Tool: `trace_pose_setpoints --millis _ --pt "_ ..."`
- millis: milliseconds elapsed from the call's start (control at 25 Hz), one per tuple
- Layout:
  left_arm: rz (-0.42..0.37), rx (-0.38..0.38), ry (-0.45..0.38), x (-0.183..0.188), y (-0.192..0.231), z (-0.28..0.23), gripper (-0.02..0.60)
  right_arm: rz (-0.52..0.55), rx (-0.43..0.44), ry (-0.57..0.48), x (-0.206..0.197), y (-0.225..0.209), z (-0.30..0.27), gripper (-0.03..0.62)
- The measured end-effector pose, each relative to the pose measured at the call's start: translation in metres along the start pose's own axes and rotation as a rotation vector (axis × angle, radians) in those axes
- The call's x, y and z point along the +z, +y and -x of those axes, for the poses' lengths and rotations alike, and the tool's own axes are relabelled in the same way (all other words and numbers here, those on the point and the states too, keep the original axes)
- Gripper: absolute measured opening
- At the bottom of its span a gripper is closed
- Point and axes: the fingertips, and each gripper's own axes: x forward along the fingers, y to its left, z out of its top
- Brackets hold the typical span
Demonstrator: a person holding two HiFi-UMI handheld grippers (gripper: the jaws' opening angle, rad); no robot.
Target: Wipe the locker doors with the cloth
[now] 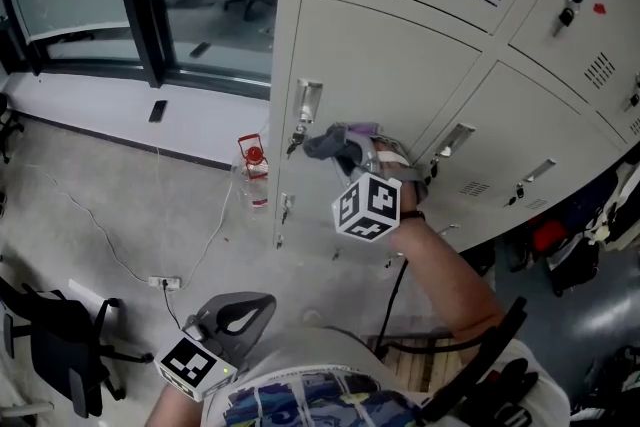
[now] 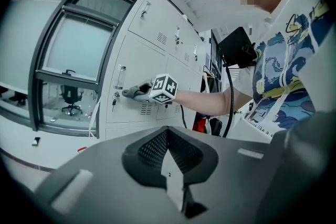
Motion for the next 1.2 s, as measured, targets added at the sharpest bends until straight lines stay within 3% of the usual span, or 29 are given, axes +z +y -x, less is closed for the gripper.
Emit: trace_pose_setpoints --millis 400,760,920,1200 --pt "0.008 0.025 0.001 -0.003 0.000 0.003 0.002 -0.027 0.147 0.045 -0.031 0.090 -0.049 0.112" --pt "0.028 0.032 -0.001 -0.007 -0.002 0.007 0.002 -0.029 0.291 0.088 -0.046 0.126 -0.058 0.112" --pt "0.025 0.037 -0.026 0.000 0.005 0.012 0.002 -0.027 0.240 0.046 -0.020 0.081 -0.025 0.112" --pt "0.014 -0.007 -0.029 0.004 0.002 0.009 0.002 0.026 -0.060 -0.104 0.058 -0.071 0.063 0.112"
